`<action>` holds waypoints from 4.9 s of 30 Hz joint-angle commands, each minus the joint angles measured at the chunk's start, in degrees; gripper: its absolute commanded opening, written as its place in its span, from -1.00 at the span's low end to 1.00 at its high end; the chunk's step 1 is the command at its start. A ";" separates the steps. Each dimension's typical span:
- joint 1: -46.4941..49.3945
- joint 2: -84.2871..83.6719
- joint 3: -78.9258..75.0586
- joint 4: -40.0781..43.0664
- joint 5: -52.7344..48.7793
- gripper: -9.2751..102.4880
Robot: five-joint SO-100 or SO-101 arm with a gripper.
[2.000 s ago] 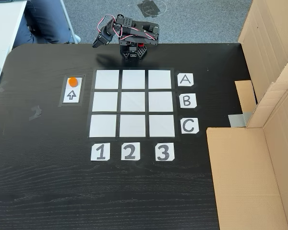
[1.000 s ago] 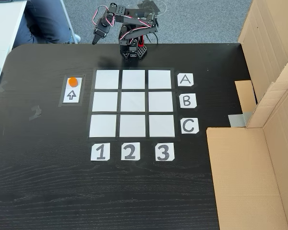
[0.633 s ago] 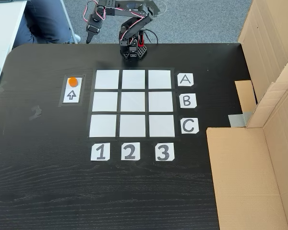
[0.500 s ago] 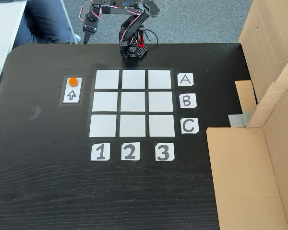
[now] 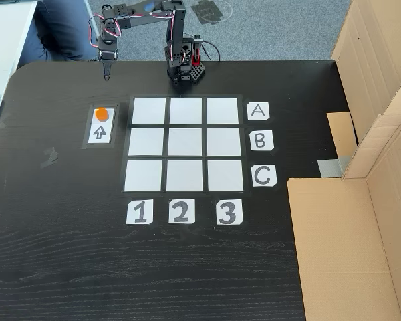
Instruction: Pick up the round, orange token and place it in the grid on square A1.
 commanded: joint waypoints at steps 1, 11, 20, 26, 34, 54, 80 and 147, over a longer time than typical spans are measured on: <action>-1.67 -4.57 -5.71 0.70 0.62 -0.38; -4.57 -14.15 -16.17 0.79 0.62 -0.27; -7.03 -23.12 -23.38 0.79 1.85 -0.24; -8.96 -27.51 -26.46 0.79 1.93 -0.23; -11.95 -31.73 -29.27 -0.18 2.37 -0.24; -14.50 -36.65 -31.20 -1.14 3.60 -0.24; -14.59 -40.87 -33.13 -3.60 4.04 -0.25; -11.16 19.42 5.71 -2.81 -1.41 -0.82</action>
